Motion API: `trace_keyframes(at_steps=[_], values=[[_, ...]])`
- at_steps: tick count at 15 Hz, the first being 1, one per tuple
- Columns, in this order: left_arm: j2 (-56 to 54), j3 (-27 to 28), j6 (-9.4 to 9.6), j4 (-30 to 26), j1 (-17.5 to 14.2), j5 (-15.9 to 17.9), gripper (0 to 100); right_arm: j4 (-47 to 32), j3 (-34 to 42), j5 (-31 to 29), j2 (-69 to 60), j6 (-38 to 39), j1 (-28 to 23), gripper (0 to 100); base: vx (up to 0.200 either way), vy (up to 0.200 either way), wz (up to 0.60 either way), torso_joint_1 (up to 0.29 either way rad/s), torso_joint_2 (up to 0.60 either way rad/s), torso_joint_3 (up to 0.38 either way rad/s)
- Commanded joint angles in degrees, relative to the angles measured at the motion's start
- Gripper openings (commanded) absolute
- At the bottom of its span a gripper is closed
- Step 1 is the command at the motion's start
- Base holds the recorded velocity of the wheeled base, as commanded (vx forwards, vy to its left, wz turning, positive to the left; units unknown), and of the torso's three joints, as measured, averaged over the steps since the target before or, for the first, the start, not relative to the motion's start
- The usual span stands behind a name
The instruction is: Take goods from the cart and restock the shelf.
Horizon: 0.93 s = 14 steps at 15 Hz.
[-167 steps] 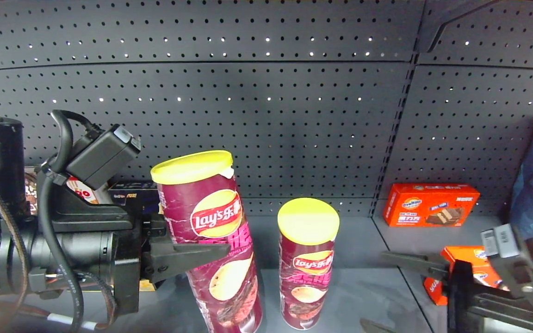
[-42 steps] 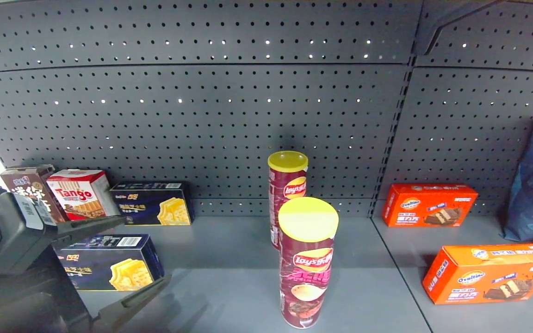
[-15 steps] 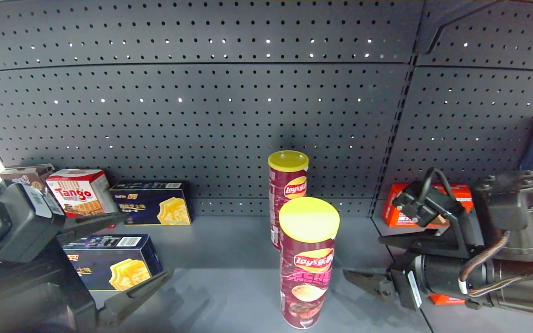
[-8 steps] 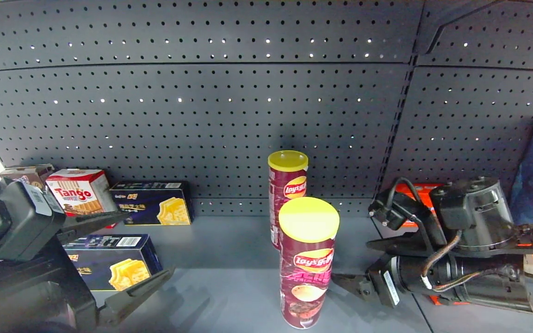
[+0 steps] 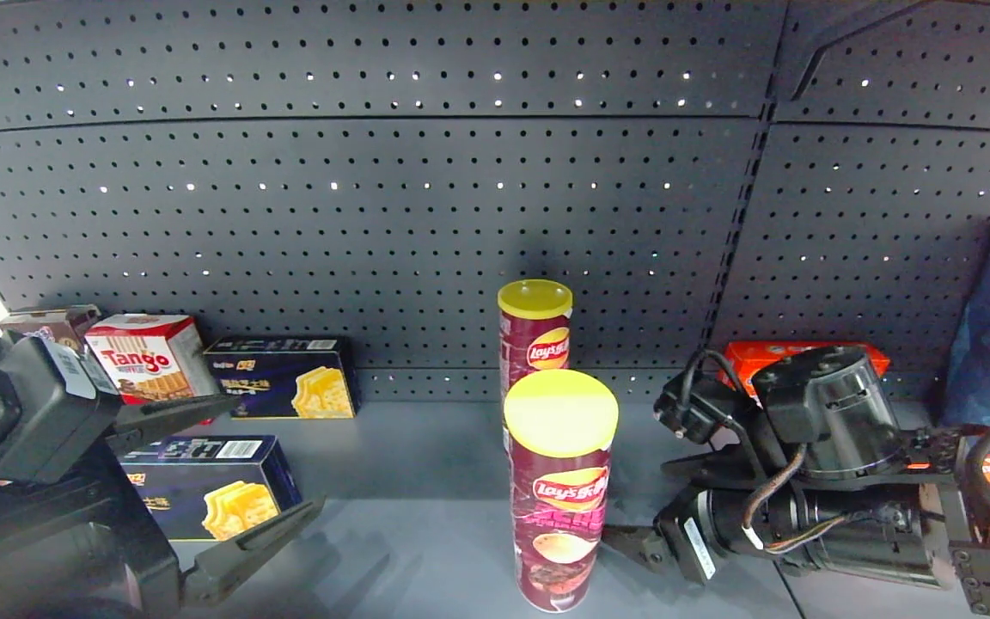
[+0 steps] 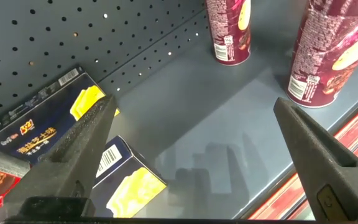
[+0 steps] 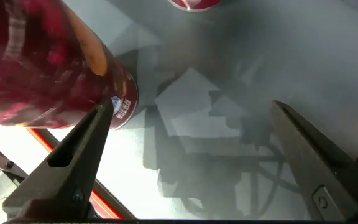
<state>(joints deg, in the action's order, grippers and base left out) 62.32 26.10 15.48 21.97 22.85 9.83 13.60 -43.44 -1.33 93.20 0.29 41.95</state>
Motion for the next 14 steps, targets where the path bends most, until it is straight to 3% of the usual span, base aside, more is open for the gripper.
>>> trace_keyframes(at_steps=[1,14], values=[[0.08,0.00,-0.01,0.01,0.01,0.02,100,0.02,-0.16,0.01,0.49,-0.03,0.06,100,0.000,0.000,0.00,0.000,0.00,0.000],[-0.18,-0.17,-0.01,0.01,0.01,-0.07,100,0.02,0.02,-0.08,0.58,-0.03,1.65,100,0.000,0.000,0.00,0.000,0.00,0.000]])
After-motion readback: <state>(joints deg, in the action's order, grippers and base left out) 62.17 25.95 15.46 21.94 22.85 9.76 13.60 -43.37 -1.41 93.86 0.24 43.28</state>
